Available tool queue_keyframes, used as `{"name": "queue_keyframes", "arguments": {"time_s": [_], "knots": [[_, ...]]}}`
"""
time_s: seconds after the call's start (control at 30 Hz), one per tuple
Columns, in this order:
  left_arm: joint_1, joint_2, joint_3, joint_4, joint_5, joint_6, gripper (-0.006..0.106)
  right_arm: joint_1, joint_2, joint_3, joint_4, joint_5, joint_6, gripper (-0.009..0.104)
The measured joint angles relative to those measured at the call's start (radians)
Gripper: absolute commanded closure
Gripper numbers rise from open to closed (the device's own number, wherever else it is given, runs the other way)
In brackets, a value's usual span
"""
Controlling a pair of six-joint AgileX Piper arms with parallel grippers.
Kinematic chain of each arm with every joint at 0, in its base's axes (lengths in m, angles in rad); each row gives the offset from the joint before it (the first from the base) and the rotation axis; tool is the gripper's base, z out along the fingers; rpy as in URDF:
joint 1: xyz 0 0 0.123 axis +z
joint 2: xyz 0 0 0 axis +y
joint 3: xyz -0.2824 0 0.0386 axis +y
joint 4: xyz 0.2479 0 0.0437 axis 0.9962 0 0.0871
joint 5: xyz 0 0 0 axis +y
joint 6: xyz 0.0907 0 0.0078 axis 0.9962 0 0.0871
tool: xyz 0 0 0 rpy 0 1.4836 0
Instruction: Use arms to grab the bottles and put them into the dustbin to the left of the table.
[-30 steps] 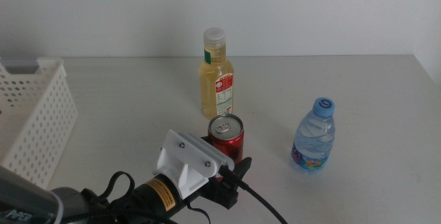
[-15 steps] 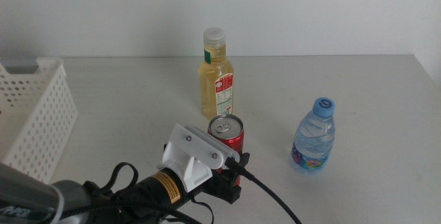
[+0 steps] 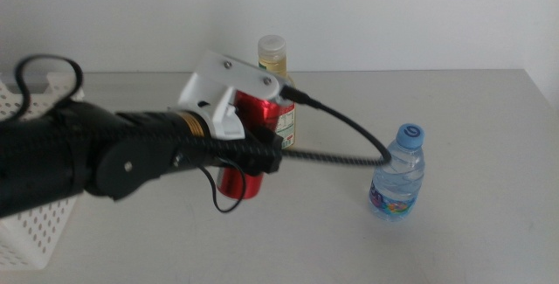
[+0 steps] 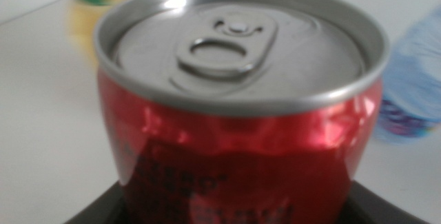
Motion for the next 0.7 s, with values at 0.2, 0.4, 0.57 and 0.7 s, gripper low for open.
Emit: {"name": "queue_keyframes", "arguments": {"time_s": [0.2, 0.4, 0.57, 0.7], "knots": [[0.172, -0.014, -0.194, -0.003, 0.359, 0.024, 0.102, 0.000, 0.000, 0.000, 0.000, 0.000, 0.000, 0.029], [0.398, -0.014, -0.412, -0.058, 0.731, 0.198, 0.102, 0.000, 0.000, 0.000, 0.000, 0.000, 0.000, 0.029], [0.631, 0.011, -0.572, -0.130, 0.939, 0.319, 0.102, 0.000, 0.000, 0.000, 0.000, 0.000, 0.000, 0.029], [0.783, 0.053, -0.648, -0.130, 1.035, 0.353, 0.102, 0.000, 0.000, 0.000, 0.000, 0.000, 0.000, 0.029]]}}
